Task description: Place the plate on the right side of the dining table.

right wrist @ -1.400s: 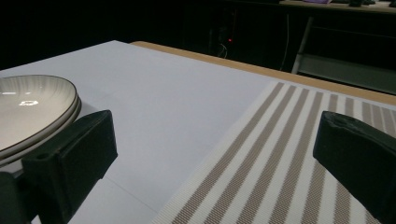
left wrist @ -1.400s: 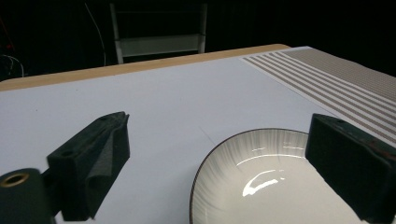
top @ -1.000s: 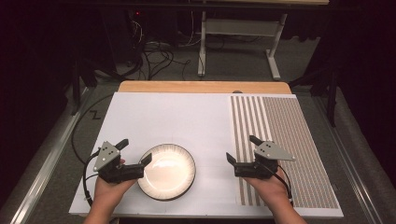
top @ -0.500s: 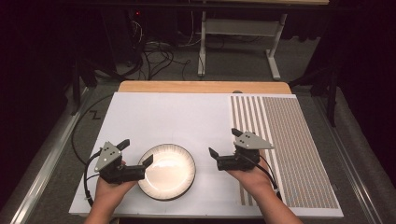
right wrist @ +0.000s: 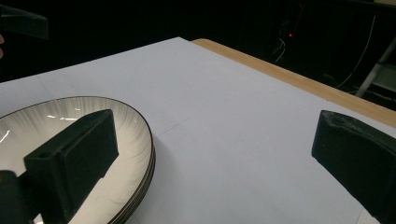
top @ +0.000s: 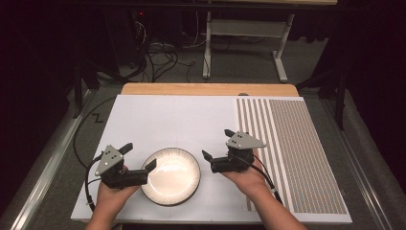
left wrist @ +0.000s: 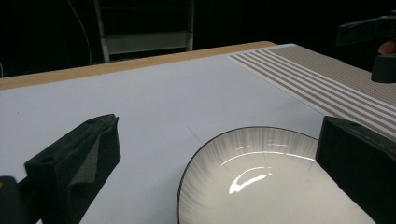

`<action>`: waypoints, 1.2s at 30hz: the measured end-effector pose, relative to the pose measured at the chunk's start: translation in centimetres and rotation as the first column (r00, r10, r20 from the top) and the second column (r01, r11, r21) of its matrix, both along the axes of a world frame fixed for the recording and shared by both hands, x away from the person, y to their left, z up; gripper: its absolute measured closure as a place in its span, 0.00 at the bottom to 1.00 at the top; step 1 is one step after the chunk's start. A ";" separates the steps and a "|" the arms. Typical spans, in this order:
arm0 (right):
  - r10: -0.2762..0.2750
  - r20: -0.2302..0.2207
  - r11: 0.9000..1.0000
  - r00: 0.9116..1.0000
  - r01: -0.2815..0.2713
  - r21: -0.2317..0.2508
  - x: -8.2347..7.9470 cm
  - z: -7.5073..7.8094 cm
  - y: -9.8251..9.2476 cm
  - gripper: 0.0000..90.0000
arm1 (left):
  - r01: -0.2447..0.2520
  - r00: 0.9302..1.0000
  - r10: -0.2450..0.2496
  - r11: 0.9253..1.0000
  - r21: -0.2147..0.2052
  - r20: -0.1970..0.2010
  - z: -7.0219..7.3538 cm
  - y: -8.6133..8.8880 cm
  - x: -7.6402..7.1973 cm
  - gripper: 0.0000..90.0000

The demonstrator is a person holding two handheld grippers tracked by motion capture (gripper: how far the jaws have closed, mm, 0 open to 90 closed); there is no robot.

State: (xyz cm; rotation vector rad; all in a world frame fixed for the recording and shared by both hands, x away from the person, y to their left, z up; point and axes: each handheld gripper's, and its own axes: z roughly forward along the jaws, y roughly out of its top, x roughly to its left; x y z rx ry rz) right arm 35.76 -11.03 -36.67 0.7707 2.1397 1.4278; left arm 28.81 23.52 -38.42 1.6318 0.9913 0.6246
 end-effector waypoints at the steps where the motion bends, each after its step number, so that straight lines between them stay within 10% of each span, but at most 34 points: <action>1: 0.001 -0.004 1.000 1.000 -0.001 -0.002 0.0 -0.1 0.0 0.02 | -0.001 1.000 0.001 1.000 0.001 0.001 0.0 0.0 0.0 0.01; 17: 0.013 -0.067 1.000 0.998 -0.013 0.007 -0.7 -1.8 -0.1 0.14 | 0.020 1.000 -0.020 1.000 0.000 0.003 0.3 -0.1 -0.1 0.01; 36: 0.100 -0.108 0.994 0.989 -0.104 -0.031 -2.1 -2.6 -0.7 0.70 | 0.043 0.999 -0.044 0.999 0.021 0.024 0.3 -0.5 -0.4 0.01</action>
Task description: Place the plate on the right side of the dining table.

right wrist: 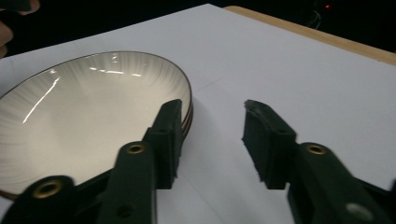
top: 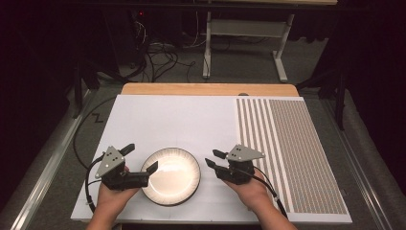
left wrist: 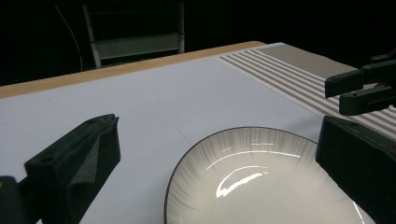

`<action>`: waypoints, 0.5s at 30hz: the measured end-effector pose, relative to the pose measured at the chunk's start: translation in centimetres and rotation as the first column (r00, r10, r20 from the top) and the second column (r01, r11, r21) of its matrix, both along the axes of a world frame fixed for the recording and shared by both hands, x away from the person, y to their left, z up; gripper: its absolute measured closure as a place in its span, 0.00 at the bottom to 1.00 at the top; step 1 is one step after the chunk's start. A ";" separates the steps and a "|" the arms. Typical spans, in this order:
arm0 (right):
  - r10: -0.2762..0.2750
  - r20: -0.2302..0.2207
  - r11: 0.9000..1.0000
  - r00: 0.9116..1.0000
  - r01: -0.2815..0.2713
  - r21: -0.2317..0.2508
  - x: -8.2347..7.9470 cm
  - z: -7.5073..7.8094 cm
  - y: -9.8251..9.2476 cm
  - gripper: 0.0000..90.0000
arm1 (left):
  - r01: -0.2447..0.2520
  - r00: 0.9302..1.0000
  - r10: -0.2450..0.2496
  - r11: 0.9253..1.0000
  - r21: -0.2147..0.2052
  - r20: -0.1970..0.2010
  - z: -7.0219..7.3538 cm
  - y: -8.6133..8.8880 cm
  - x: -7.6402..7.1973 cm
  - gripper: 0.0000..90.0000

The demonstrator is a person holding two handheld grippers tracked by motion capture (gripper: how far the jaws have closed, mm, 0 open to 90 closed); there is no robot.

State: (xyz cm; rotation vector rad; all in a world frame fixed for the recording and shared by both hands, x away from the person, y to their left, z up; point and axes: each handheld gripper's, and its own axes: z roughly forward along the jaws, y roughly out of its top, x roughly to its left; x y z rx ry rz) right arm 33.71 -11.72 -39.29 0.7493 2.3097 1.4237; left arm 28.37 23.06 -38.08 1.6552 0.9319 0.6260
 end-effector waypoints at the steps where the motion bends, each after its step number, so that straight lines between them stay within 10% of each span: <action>1: 0.015 -0.002 1.000 1.000 -0.015 -0.018 -0.2 -0.1 0.1 0.77 | 0.000 1.000 0.000 1.000 0.000 -0.001 0.0 0.0 0.0 0.01; 15: 0.078 -0.028 0.996 0.997 -0.079 -0.037 -0.8 -0.2 1.0 1.00 | -0.001 1.000 0.001 1.000 -0.027 0.014 0.0 0.2 0.0 0.01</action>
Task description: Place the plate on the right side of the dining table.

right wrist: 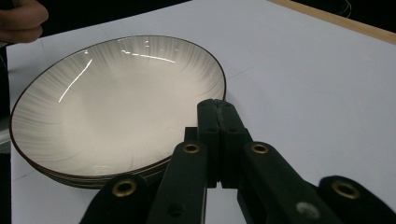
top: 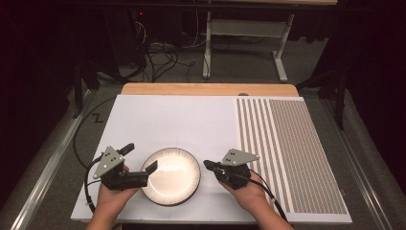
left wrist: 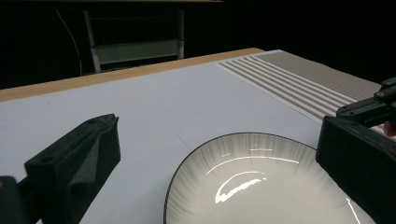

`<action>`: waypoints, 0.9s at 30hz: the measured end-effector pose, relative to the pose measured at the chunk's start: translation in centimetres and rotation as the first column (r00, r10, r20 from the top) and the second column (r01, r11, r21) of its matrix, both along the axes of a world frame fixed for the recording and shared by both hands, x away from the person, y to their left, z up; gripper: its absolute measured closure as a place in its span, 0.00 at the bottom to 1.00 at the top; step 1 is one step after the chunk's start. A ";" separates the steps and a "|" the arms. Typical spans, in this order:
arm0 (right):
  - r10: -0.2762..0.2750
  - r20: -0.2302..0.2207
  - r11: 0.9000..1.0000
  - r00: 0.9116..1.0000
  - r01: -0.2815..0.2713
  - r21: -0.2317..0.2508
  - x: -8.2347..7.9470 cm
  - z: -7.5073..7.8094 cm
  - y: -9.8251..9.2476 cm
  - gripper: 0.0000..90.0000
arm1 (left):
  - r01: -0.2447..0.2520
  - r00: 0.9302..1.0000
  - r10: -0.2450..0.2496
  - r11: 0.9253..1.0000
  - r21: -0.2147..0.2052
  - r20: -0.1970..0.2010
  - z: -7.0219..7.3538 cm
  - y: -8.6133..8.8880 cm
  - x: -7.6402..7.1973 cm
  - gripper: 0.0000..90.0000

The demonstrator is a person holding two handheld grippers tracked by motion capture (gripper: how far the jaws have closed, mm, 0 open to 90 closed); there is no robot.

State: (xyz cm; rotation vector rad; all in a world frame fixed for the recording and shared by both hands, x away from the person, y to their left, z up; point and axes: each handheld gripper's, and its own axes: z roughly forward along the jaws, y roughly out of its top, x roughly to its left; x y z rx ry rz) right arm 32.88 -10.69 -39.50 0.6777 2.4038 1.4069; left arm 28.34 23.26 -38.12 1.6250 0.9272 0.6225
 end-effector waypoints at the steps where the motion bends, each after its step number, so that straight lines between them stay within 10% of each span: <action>1: 0.000 0.000 1.000 1.000 0.000 0.000 0.0 0.0 0.0 1.00 | 0.000 1.000 0.000 1.000 0.000 0.000 0.0 0.0 0.0 0.01; 27: 0.065 -0.048 0.984 0.997 -0.072 -0.166 -0.4 -0.7 2.0 1.00 | 0.002 1.000 -0.002 1.000 -0.007 0.012 0.1 -0.1 -0.1 0.01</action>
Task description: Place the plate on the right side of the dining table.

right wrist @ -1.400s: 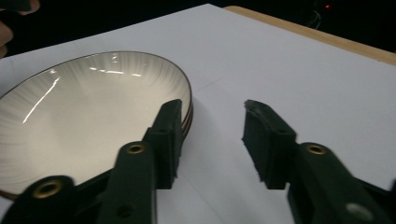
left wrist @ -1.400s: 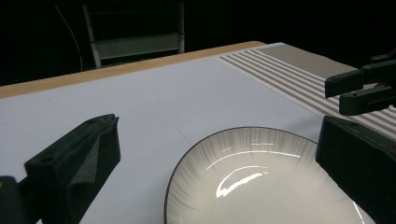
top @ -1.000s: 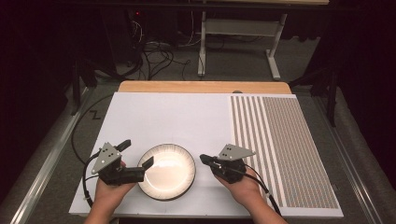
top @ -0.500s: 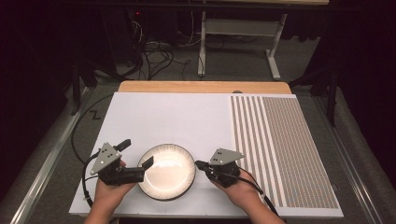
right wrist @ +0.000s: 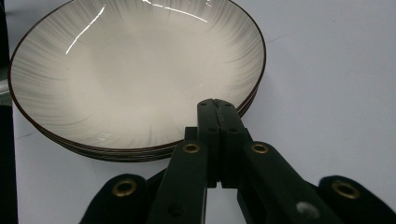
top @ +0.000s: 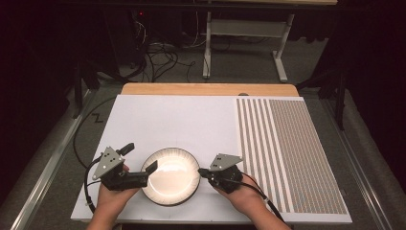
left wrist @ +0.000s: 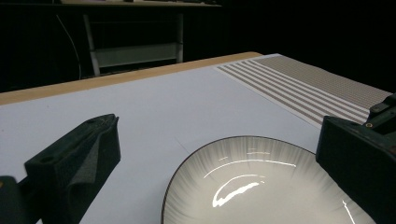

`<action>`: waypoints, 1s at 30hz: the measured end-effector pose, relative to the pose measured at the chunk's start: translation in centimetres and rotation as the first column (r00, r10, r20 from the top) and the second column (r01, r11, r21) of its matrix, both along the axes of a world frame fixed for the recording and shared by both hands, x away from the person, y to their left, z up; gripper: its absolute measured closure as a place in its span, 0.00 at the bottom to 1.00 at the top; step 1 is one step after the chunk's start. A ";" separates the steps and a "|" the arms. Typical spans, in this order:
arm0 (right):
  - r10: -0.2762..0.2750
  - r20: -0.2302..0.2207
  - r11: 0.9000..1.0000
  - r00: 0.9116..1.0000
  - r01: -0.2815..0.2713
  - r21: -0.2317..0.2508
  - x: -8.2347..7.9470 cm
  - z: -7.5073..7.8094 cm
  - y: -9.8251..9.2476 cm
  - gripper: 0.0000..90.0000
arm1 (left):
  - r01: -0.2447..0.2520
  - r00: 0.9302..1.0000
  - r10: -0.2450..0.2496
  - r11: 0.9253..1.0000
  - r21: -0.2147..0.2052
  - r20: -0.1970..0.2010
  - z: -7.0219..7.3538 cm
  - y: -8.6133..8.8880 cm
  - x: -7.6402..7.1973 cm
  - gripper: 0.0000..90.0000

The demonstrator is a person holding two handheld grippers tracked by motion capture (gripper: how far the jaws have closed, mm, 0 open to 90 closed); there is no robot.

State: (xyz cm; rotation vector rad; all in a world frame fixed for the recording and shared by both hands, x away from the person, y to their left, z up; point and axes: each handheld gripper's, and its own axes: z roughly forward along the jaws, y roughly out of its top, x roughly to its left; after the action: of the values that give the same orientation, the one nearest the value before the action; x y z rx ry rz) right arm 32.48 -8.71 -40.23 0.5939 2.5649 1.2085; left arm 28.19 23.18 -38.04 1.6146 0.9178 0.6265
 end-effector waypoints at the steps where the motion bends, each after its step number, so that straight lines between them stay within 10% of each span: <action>1: 0.003 0.004 1.000 1.000 -0.003 -0.002 0.0 0.0 0.0 1.00 | 0.001 1.000 -0.001 1.000 -0.001 0.000 0.0 0.0 0.0 0.01; 30: 0.027 0.012 0.999 1.000 -0.026 -0.042 0.1 0.2 0.1 1.00 | -0.005 1.000 0.005 1.000 -0.007 0.003 0.0 0.3 0.1 0.01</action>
State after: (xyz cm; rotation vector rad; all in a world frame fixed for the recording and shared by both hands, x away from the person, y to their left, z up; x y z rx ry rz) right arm 32.59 -8.59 -40.08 0.5432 2.5891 1.1599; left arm 28.27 23.44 -38.00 1.6054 0.9209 0.6283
